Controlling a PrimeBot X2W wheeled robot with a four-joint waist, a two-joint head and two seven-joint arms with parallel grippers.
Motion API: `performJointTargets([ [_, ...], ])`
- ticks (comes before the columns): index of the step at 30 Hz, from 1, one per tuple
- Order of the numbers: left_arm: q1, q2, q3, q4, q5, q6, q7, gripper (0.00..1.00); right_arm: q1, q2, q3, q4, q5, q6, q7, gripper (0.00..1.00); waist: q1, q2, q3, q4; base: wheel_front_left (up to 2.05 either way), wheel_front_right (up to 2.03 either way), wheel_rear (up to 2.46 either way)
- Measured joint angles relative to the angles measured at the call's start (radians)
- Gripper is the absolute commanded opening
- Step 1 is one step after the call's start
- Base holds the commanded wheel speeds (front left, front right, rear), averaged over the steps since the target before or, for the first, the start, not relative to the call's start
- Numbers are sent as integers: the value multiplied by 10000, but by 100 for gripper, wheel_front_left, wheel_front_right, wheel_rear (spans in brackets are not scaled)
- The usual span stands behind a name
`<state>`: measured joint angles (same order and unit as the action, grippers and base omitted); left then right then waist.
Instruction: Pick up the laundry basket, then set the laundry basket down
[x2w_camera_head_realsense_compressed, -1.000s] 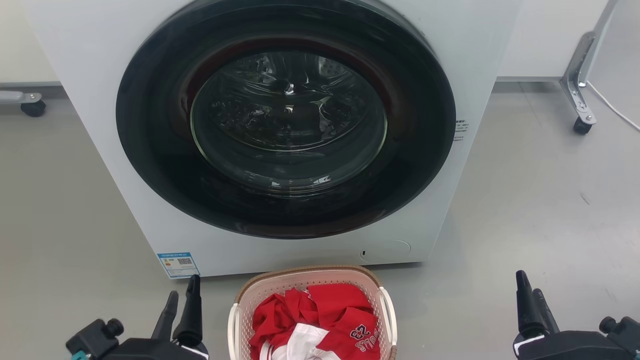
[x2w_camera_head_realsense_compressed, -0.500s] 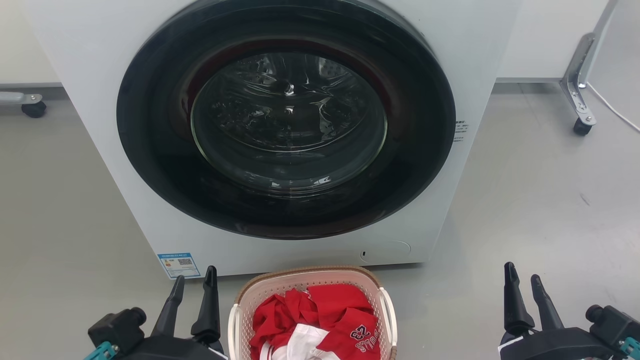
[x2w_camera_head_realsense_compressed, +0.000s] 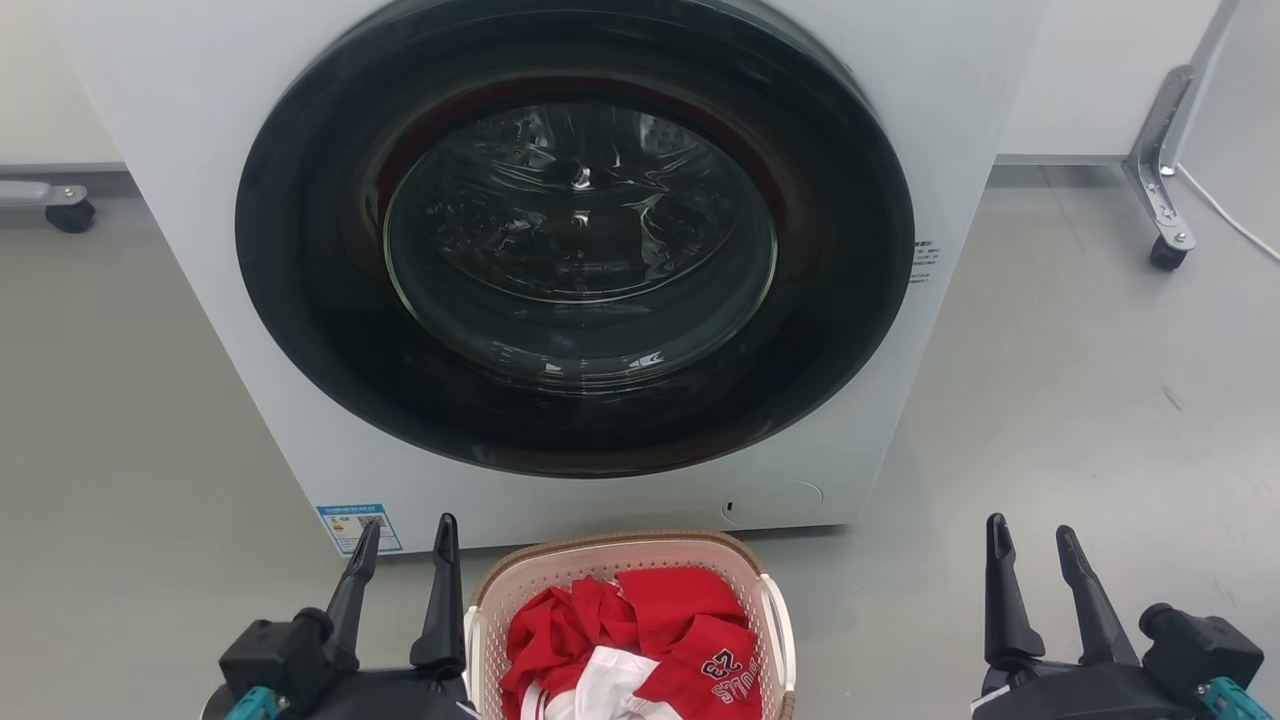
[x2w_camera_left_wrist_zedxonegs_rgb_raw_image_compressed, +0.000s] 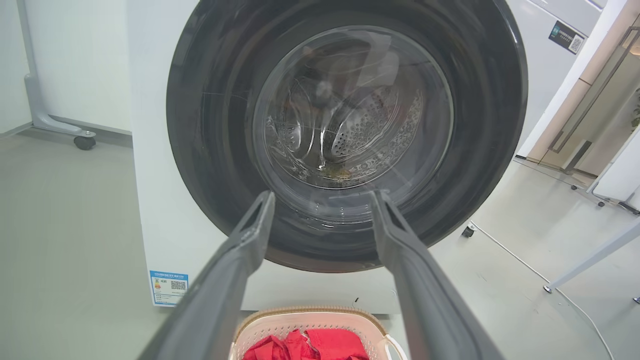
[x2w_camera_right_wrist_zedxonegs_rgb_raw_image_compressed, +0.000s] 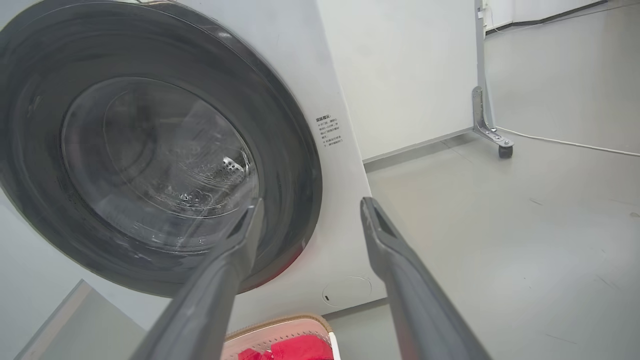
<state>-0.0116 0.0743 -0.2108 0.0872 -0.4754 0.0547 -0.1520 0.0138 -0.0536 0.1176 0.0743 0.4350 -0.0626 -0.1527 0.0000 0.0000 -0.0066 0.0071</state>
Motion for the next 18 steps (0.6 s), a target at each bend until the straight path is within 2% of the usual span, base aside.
performJointTargets([
  [18,196,-2,-570,-713,3007,512,-715,100,59,-25,445,-869,-3185,-443,-706,100,0,0,50,32,0,0,0],
])
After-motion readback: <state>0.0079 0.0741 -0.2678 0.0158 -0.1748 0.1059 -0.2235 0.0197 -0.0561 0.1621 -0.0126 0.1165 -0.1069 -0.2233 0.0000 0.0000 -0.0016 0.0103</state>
